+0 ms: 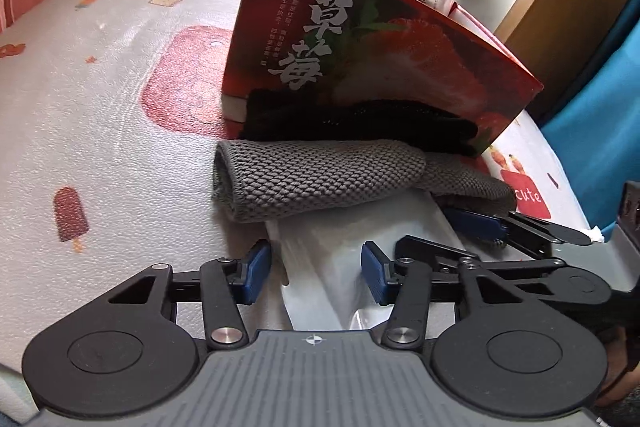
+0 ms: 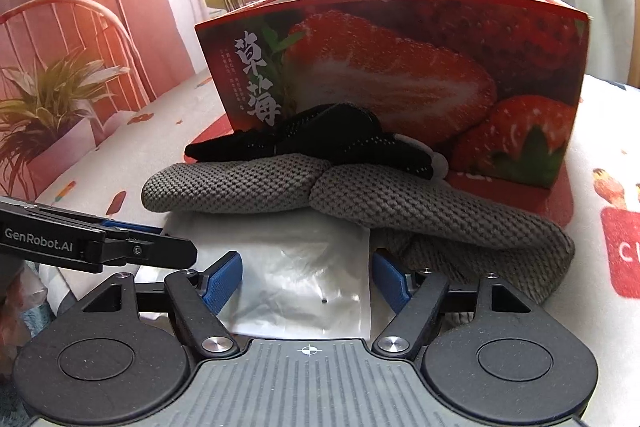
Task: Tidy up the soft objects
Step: 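Lower the left gripper onto the white plastic bag under the towel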
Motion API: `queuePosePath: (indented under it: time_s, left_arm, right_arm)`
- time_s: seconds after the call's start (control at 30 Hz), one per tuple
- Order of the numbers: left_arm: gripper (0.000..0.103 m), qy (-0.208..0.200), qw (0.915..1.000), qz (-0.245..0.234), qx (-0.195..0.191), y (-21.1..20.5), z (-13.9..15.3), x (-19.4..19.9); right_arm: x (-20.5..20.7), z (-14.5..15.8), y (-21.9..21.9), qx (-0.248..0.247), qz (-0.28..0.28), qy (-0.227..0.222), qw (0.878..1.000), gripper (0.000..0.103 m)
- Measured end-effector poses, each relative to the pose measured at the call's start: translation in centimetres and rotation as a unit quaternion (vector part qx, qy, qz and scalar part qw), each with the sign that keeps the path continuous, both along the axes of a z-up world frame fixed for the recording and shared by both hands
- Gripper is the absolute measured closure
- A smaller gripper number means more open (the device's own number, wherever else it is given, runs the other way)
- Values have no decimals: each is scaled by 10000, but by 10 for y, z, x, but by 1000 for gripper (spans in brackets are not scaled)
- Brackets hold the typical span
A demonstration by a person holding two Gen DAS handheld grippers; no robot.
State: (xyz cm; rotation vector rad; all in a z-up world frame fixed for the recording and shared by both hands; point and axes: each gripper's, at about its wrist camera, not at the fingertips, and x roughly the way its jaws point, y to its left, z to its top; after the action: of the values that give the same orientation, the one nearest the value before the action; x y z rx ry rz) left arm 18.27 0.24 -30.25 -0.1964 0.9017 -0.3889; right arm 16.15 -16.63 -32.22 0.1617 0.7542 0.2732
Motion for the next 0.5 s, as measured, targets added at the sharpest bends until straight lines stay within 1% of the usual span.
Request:
queuePosePath:
  time_s: [0.07,0.13,0.27,0.4,0.5]
  left_arm:
    - [51,-30,10000,-31,16,-4,-2,3]
    - [51,-102,9998,-97,126,-8,-3,4]
    - [51,-218,9992,-170,298,-15,-4,5]
    - [51,-281,9989,-126,339,-16,-5,4]
    - [52,-224,9992,-41,321,-14,-3,2]
  right_arm:
    - [2,-1,2,-36,40,-53,10000,32]
    - [2,-3,5,-80,98,-132,9998,28]
    - [-2,-5,7,-158,179,-271,9993,27]
    - [-4,-5,7,-180,199,-310,9992,27]
    - [-4,-5,7,-205,206,-326,9990,27]
